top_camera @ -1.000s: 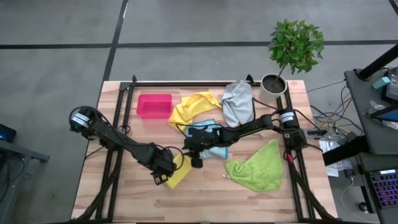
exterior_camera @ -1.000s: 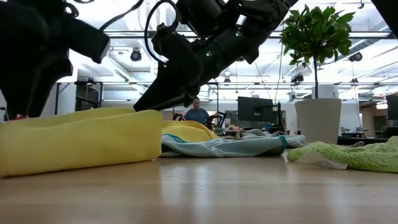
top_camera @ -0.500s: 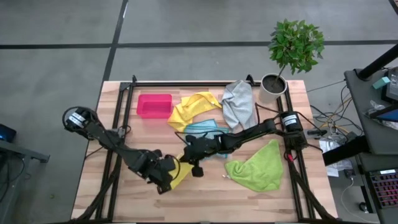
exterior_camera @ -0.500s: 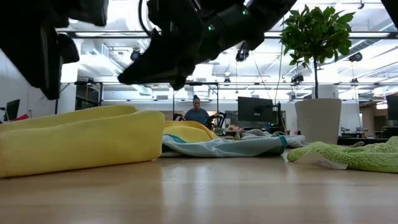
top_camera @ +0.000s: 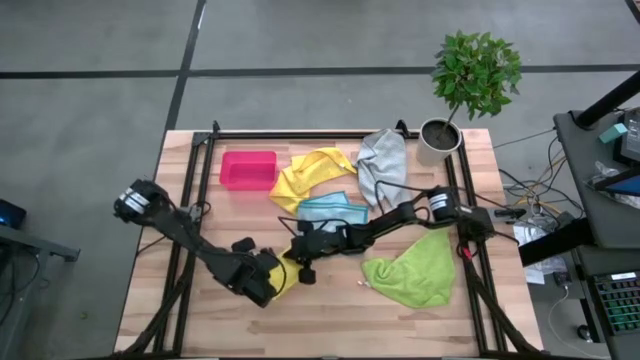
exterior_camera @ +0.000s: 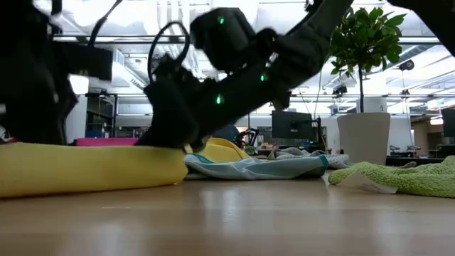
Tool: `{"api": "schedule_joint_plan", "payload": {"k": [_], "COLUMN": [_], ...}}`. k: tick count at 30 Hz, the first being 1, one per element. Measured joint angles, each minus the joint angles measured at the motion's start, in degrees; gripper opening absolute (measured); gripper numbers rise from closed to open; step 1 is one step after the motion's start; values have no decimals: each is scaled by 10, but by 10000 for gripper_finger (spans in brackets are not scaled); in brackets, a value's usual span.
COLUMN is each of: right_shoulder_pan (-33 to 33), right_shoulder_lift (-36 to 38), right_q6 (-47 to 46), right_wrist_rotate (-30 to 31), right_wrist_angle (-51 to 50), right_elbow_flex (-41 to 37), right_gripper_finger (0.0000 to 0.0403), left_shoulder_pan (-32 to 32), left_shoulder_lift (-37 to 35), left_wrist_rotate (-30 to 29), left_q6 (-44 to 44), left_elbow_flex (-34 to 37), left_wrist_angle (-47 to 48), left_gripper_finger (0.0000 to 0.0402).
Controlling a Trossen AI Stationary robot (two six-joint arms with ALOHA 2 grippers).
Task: Fold microfiber towels
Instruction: Fold the bottom yellow microfiber cloth
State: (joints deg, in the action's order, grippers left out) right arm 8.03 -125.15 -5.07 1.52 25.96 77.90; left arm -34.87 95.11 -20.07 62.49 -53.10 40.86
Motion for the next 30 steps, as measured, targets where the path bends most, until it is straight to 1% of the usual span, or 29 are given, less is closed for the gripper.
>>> {"api": "schedule_joint_plan", "payload": {"k": [3, 7, 11, 20, 24, 26, 30], "right_shoulder_pan": [-3, -5, -5, 2, 17, 25, 40], "right_shoulder_lift": [-10, -7, 15, 79, 88, 88, 78], "right_q6": [-14, -14, -11, 20, 22, 21, 21], "right_wrist_rotate": [0, 0, 0, 0, -4, -5, -4], "right_wrist_angle": [1, -3, -13, -64, -64, -67, -59], "right_elbow_flex": [1, 1, 1, -1, -2, -4, -8], "right_gripper_finger": [8, 8, 8, 8, 8, 8, 8], "left_shoulder_pan": [0, 0, 0, -1, -4, -12, -35], "left_shoulder_lift": [10, 6, -19, -88, -102, -104, -93], "left_wrist_rotate": [0, 0, 14, 18, 21, 22, 26], "left_q6": [27, 29, 14, -1, 0, -13, -61], "left_elbow_flex": [12, 14, 13, 11, 10, 10, 19], "left_wrist_angle": [-2, -2, 6, 2, -5, -41, -147], "left_gripper_finger": [2, 3, 3, 4, 4, 4, 4]}}
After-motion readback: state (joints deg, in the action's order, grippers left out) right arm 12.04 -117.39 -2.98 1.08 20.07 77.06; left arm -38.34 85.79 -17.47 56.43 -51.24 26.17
